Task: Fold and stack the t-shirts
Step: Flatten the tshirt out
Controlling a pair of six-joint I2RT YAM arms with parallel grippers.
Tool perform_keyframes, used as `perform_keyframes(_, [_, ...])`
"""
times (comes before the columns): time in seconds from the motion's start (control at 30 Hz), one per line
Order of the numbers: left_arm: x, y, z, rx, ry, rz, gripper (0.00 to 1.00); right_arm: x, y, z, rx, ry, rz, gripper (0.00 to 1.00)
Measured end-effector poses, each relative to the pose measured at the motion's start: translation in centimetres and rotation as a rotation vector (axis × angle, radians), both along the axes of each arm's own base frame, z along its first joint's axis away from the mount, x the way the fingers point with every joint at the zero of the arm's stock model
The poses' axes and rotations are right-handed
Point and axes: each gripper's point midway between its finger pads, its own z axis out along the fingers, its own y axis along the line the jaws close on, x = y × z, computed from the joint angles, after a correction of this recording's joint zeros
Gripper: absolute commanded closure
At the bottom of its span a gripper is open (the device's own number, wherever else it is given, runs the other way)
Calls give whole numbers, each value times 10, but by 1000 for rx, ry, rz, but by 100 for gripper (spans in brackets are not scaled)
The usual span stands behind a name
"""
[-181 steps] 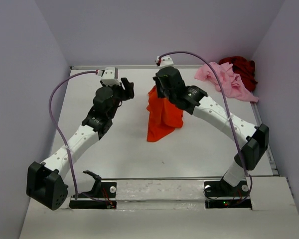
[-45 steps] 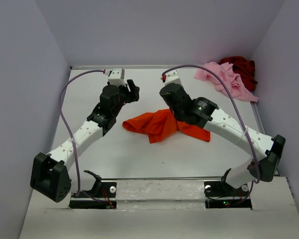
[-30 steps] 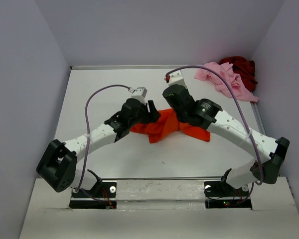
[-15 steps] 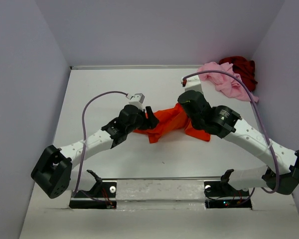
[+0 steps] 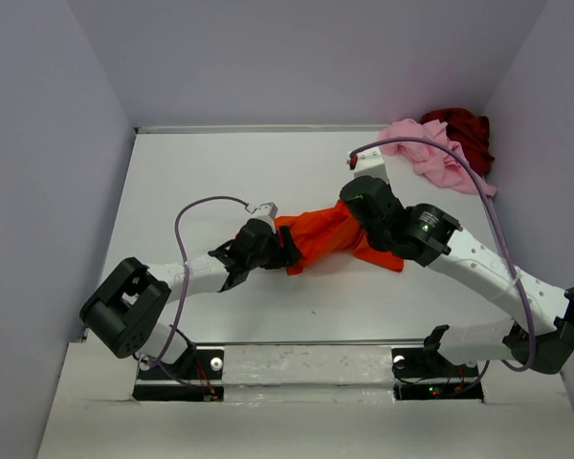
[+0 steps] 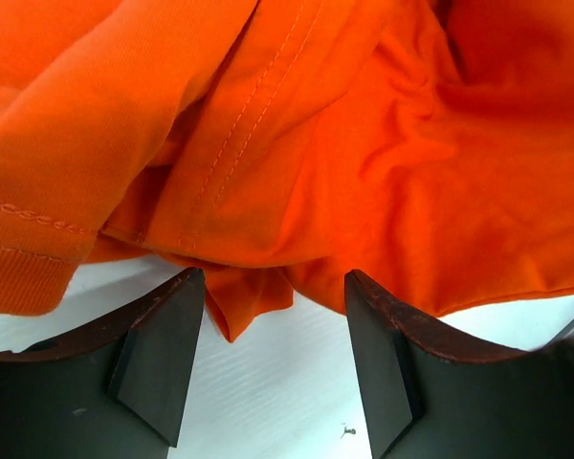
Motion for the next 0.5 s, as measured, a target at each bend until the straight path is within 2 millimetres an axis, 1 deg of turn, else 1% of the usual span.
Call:
perform_keyframes(0.13, [5, -1, 4, -9, -24, 10, 30, -2, -1, -8, -15, 15, 1, 100])
perform_keyframes(0.23, [8, -1, 4, -5, -35, 20, 30, -2, -2, -9, -17, 19, 1, 100])
perform_keyframes(0.5, [12, 4, -9, 36, -32, 35, 30, -4, -4, -9, -5, 16, 0, 100])
